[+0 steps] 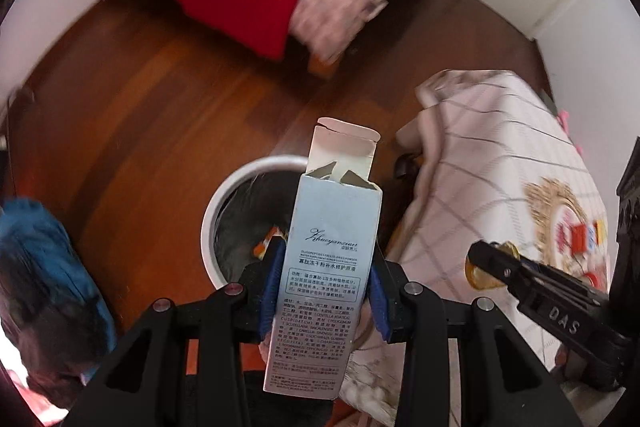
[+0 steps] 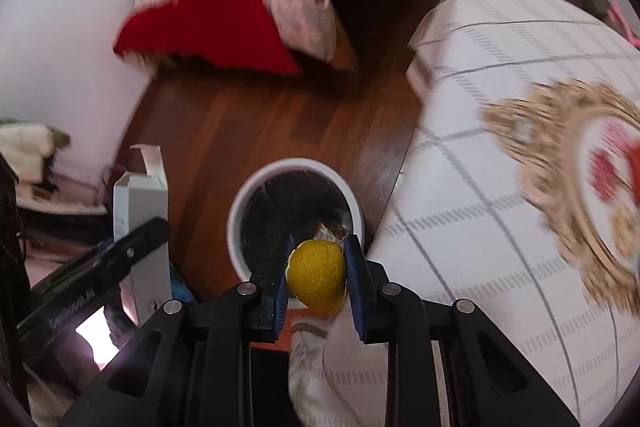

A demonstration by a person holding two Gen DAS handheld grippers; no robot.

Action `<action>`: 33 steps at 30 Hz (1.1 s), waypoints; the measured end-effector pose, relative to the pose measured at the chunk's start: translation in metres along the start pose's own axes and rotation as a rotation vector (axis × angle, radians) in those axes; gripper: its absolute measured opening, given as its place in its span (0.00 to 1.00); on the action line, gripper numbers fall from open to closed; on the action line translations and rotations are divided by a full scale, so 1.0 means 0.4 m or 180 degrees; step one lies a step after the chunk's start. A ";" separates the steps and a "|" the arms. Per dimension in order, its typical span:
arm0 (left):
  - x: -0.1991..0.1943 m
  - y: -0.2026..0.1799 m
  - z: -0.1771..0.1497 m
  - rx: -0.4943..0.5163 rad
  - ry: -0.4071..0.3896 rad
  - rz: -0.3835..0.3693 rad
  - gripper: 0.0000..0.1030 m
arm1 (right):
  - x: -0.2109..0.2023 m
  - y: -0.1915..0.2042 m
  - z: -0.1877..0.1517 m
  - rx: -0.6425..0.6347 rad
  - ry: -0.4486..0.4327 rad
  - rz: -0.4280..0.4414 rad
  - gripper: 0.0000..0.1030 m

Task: Collect trash
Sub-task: 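Carry the box and yellow piece over the bin and open both tools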

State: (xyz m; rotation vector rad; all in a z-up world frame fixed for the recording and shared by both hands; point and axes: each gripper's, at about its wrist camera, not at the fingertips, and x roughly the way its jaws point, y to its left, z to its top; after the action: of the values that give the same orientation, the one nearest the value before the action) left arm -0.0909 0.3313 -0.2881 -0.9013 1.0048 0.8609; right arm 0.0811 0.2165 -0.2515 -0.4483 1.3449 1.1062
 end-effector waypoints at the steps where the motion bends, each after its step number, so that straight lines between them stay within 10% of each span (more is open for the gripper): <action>1: 0.031 0.023 0.008 -0.0064 0.0069 -0.0022 0.34 | 0.044 0.012 0.019 -0.0042 0.0086 -0.0044 0.26; 8: 0.156 0.120 0.042 -0.0333 0.0389 -0.0022 0.35 | 0.272 0.052 0.102 -0.0098 0.0556 -0.0177 0.26; 14: 0.165 0.187 0.046 -0.0522 0.0446 0.0069 0.76 | 0.390 0.064 0.127 -0.0087 0.0853 -0.0227 0.30; 22: 0.123 0.226 0.031 -0.0474 0.0293 0.0510 0.94 | 0.420 0.093 0.115 -0.0223 0.0976 -0.0333 0.93; 33: 0.037 0.234 -0.013 -0.0317 0.0049 0.0838 0.95 | 0.330 0.158 0.065 -0.0622 0.0943 -0.0730 1.00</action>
State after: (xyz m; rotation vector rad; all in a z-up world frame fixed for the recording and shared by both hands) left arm -0.1725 0.3643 -0.3234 -0.8719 1.1177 1.1349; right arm 0.0232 0.3154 -0.3462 -0.9168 1.4035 1.0097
